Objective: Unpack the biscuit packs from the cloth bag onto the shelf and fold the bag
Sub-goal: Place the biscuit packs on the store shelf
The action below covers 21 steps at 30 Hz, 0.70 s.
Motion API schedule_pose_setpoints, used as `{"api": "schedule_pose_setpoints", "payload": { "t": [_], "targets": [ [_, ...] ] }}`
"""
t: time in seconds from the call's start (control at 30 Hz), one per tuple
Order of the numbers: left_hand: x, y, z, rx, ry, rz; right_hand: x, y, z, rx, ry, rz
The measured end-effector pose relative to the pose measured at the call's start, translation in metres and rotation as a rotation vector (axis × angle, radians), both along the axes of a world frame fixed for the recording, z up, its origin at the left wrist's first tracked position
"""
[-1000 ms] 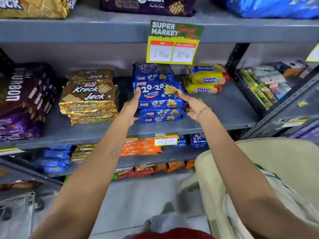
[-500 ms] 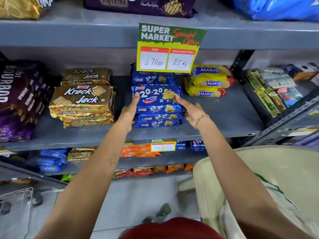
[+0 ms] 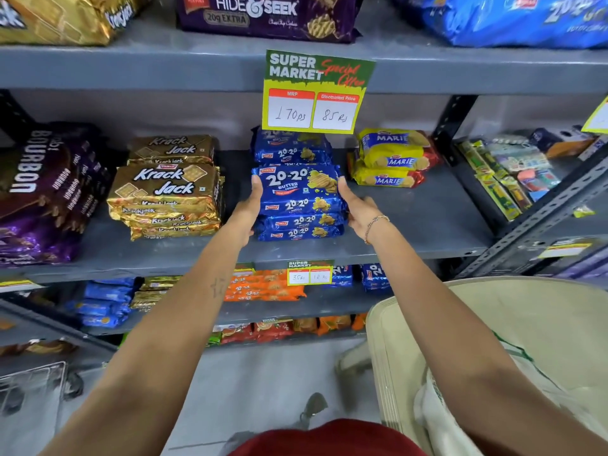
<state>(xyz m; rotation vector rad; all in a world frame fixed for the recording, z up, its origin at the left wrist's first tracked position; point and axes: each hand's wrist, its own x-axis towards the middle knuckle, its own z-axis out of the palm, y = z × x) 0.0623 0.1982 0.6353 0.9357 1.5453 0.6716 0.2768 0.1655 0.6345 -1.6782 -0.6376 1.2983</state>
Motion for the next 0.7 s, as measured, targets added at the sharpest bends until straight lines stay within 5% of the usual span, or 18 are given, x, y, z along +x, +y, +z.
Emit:
{"api": "schedule_pose_setpoints", "payload": {
  "t": [0.13,0.27,0.43,0.7],
  "targets": [
    [0.001,-0.028,0.004,0.537,0.421,0.146,-0.01,-0.028,-0.001,0.034,-0.185,-0.099],
    [0.039,-0.088,0.007,0.845,0.283,-0.037,-0.014,-0.075,-0.014,0.113,-0.296,-0.22],
    [0.106,-0.176,-0.031,0.595,0.068,-0.492,0.006,-0.183,-0.042,0.107,-0.27,-0.357],
    [0.169,-0.336,-0.07,0.26,0.09,-1.123,0.023,-0.424,-0.054,0.018,-0.22,-0.707]
  ]
}}
